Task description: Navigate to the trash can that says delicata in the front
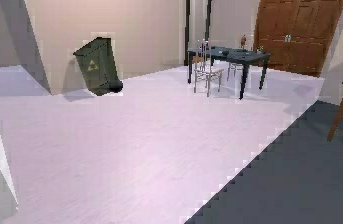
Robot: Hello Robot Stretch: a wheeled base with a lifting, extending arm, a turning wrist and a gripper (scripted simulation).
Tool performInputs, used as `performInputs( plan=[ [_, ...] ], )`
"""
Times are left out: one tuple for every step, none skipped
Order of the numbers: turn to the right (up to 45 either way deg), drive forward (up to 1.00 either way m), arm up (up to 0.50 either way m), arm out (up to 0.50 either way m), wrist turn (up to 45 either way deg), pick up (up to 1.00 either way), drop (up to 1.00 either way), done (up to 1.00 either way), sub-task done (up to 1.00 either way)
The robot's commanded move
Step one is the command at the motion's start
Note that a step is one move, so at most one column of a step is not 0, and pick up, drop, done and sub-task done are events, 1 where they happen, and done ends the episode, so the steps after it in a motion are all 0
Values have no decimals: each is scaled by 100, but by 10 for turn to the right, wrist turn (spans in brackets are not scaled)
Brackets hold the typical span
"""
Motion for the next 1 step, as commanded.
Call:
performInputs(
  plan=[
    [-30, 0, 0, 0, 0, 0, 0, 0, 0]
  ],
)
